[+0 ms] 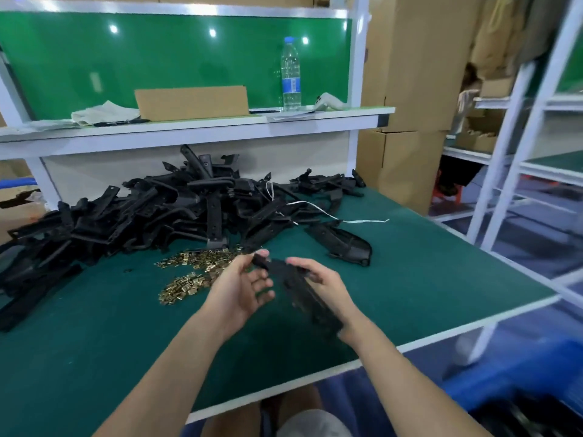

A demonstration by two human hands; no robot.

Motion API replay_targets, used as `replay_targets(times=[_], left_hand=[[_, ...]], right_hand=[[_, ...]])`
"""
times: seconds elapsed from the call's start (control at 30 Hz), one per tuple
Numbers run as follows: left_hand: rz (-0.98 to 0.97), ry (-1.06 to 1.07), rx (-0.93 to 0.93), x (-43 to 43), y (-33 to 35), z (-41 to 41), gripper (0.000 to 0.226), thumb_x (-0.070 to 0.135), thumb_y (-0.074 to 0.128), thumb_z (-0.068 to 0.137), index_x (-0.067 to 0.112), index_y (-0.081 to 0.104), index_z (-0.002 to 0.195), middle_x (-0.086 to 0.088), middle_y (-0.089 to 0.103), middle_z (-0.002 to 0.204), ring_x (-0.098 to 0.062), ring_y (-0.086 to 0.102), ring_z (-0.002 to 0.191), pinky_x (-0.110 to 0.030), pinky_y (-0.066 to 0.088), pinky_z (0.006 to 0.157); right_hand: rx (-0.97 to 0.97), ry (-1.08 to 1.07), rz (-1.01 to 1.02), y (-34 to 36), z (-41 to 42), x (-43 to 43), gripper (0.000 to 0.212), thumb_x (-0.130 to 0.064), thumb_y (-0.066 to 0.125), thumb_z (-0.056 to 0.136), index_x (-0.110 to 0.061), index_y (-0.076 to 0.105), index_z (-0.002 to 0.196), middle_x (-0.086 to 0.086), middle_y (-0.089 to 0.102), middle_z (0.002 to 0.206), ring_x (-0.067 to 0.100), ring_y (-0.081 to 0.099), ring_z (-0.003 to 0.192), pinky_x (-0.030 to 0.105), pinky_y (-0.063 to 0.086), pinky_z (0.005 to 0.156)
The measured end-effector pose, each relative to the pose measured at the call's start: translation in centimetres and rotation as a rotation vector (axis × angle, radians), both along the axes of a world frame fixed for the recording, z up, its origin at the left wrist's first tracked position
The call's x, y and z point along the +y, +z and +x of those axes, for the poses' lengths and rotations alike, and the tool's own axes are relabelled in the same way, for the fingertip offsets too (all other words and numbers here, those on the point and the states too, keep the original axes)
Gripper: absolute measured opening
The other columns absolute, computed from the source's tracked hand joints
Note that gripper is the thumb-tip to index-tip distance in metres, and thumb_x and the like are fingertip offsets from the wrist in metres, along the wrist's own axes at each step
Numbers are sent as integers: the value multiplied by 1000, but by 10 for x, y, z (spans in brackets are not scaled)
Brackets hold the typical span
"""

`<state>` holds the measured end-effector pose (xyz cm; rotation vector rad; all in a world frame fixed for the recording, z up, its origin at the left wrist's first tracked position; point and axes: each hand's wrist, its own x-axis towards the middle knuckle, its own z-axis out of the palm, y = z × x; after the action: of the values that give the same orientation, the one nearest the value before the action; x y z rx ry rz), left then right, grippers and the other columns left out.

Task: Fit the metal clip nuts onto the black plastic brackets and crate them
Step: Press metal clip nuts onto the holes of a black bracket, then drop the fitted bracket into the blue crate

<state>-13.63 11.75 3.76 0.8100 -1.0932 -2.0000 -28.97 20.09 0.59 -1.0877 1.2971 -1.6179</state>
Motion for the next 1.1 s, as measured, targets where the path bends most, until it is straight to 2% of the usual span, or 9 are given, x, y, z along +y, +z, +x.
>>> replay_targets(times=[0.13,0.27,0.43,0.53,0.63,0.73,0.87,1.0,1.1], left_hand=[[-162,-97,-108,23,4,-42,22,30,46,106,24,67,101,2,71,77,-12,66,61,-25,48,51],[-309,-202,-180,47,3,-82,21,21,47,107,19,67,113,-1,65,74,-11,58,53,-23,46,46],[-327,-348,-299,95,-6,-152,19,15,48,106,11,65,112,-4,62,75,-9,54,44,-21,47,43],[-323,-645,-376,144,-23,-188,23,20,49,106,9,59,124,-11,66,85,-16,65,55,-25,56,52],[-562,-873,-525,181,-38,-209,34,23,45,107,17,46,140,-13,59,111,-25,69,67,-34,62,68],[-613,-850,-503,194,-40,-223,35,20,43,106,13,45,141,-8,56,108,-22,67,64,-38,63,71],[-696,-747,-460,177,-30,-218,27,14,44,105,14,55,130,-4,59,114,-20,65,71,-26,60,60],[-799,-426,-427,132,-17,-188,23,8,43,105,16,62,112,-6,61,114,-12,63,72,-20,58,57],[-912,-191,-506,89,-16,-148,23,6,47,102,17,66,111,-4,65,110,-13,63,80,-15,53,67]], right_hand=[[-32,-60,45,15,-43,27,48,5,46,91,-27,79,105,-4,75,105,14,71,82,21,54,66],[-49,-167,53,28,-84,64,45,4,40,97,-22,76,105,4,71,99,16,69,76,23,54,66],[259,-379,245,44,-132,128,40,-1,39,100,-19,75,95,3,69,90,10,61,62,20,51,58],[553,-443,449,48,-166,178,27,-20,48,101,-21,75,98,-2,73,98,18,65,89,25,50,78],[719,-515,585,44,-192,221,32,-35,51,100,-12,70,111,9,71,110,27,64,104,40,51,90],[744,-616,547,40,-201,242,26,-31,48,100,-22,68,114,-15,65,90,-4,61,79,15,46,67],[751,-620,501,34,-191,229,26,-23,46,102,-26,64,120,-19,58,89,2,54,77,14,38,62],[850,-524,412,29,-148,174,31,-17,49,101,-17,63,128,6,65,121,21,59,110,31,43,96],[937,-440,307,24,-105,126,32,-14,52,99,-15,63,129,12,63,123,29,57,115,38,39,103]])
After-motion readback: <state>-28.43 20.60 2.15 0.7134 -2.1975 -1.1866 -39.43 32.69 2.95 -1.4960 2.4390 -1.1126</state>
